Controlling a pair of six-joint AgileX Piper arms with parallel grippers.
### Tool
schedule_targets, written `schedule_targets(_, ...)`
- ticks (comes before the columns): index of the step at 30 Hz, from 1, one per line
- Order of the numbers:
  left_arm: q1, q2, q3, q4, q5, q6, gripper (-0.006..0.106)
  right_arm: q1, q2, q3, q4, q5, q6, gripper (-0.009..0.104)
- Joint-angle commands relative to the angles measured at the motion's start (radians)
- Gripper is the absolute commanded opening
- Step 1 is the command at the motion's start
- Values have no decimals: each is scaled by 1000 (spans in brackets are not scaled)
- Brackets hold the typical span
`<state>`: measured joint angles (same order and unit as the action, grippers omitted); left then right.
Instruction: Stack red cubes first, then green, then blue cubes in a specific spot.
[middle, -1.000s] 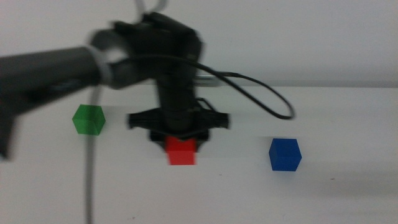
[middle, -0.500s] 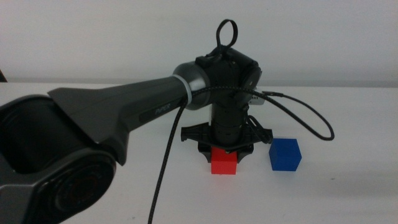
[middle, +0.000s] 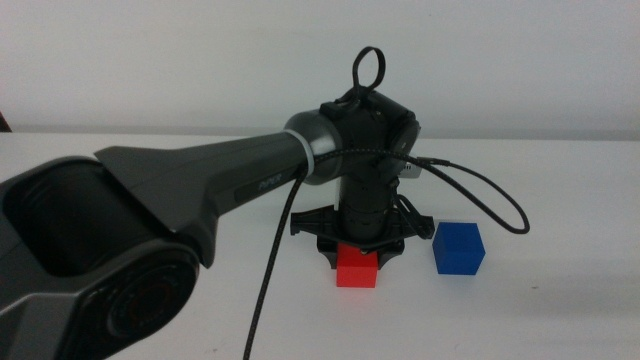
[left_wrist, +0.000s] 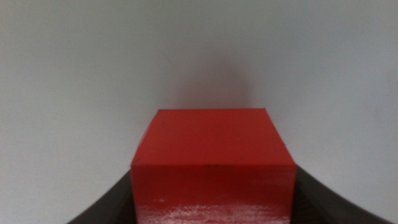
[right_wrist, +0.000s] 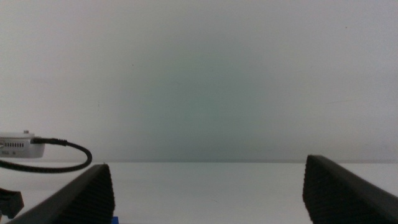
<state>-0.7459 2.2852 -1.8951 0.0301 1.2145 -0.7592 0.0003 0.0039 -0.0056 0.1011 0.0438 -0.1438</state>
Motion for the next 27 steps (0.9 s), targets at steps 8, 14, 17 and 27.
schedule_targets(8,-2,0,-8,4,-31,-5,-2,-9,-40,43,-6,-8,-10,81)
schedule_targets(14,-2,11,-4,7,-53,-1,-2,-9,-40,43,-6,-8,-10,81)
schedule_targets(17,-2,25,-4,2,-53,7,-2,-9,-40,43,-6,-8,-10,81)
schedule_targets(27,-2,40,-4,4,-35,26,12,-9,-40,43,-6,-8,-10,81)
